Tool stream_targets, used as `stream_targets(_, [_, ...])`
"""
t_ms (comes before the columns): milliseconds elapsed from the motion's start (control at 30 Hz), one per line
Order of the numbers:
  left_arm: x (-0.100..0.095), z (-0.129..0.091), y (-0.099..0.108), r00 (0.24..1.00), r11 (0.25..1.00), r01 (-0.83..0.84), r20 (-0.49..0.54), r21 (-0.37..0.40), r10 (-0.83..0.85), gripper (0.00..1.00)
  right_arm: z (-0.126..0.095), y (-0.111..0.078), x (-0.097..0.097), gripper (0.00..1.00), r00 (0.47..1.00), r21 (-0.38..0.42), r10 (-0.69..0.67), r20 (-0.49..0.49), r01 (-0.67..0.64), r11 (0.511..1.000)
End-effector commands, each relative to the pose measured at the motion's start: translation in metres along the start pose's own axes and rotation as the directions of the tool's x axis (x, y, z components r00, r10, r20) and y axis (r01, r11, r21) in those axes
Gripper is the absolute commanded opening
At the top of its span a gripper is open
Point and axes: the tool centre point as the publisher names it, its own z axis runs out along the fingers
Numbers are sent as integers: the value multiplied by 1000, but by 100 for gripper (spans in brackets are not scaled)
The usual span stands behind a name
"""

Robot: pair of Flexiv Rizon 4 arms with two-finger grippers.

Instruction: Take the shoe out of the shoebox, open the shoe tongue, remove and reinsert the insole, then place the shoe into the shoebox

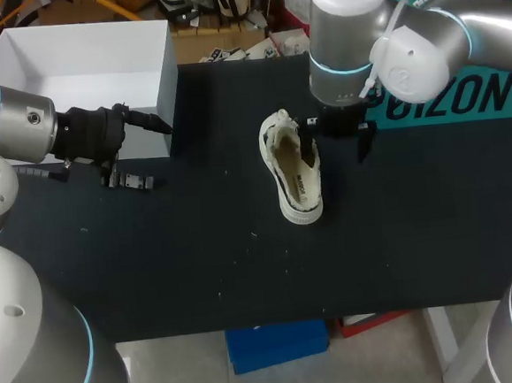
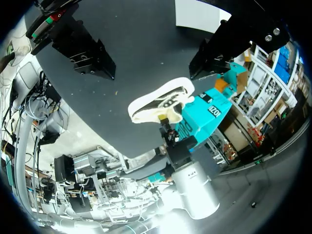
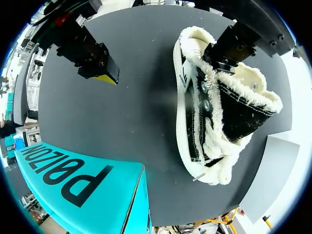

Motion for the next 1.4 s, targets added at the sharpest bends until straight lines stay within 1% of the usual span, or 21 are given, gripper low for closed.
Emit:
stream_targets(33, [1, 1, 0, 1000, 1000, -2, 4, -1, 2, 100, 8, 4, -6, 100, 1000, 2, 6, -18, -6, 1000])
stream_targets(200, [1, 1, 0, 1000, 1000, -2, 4, -1, 2, 100, 13, 11, -11, 100, 1000, 6, 8, -20, -8, 1000])
stream_targets(333, [1, 1, 0, 1000, 1000, -2, 4, -1, 2, 100, 13, 20, -9, 100, 1000, 6, -4, -19, 4, 1000])
stream_targets(633, [1, 1, 0, 1000, 1000, -2, 4, -1, 2, 100, 6, 34, 5, 100, 999, 4, -41, -4, 41, 999])
stream_targets(800, [1, 1, 0, 1000, 1000, -2, 4, -1, 2, 100, 10, 39, 14, 100, 997, -4, -73, -19, 73, 997])
stream_targets(933, [1, 1, 0, 1000, 1000, -2, 4, -1, 2, 100, 15, 40, 15, 100, 996, 2, -85, -34, 85, 996])
stream_targets(1133, [1, 1, 0, 1000, 1000, -2, 4, -1, 2, 100, 23, 34, 19, 100, 991, 19, -117, -58, 118, 993])
stream_targets(1300, [1, 1, 0, 1000, 1000, -2, 4, -1, 2, 100, 24, 34, 24, 100, 985, 13, -159, -71, 160, 987])
stream_targets(1333, [1, 1, 0, 1000, 1000, -2, 4, -1, 2, 100, 24, 34, 25, 96, 984, 14, -164, -70, 166, 986])
stream_targets(1367, [1, 1, 0, 1000, 1000, -2, 4, -1, 2, 100, 24, 34, 26, 44, 983, 16, -170, -69, 172, 985])
stream_targets(1400, [1, 1, 0, 1000, 1000, -2, 4, -1, 2, 100, 24, 34, 26, 0, 981, 13, -180, -70, 182, 983])
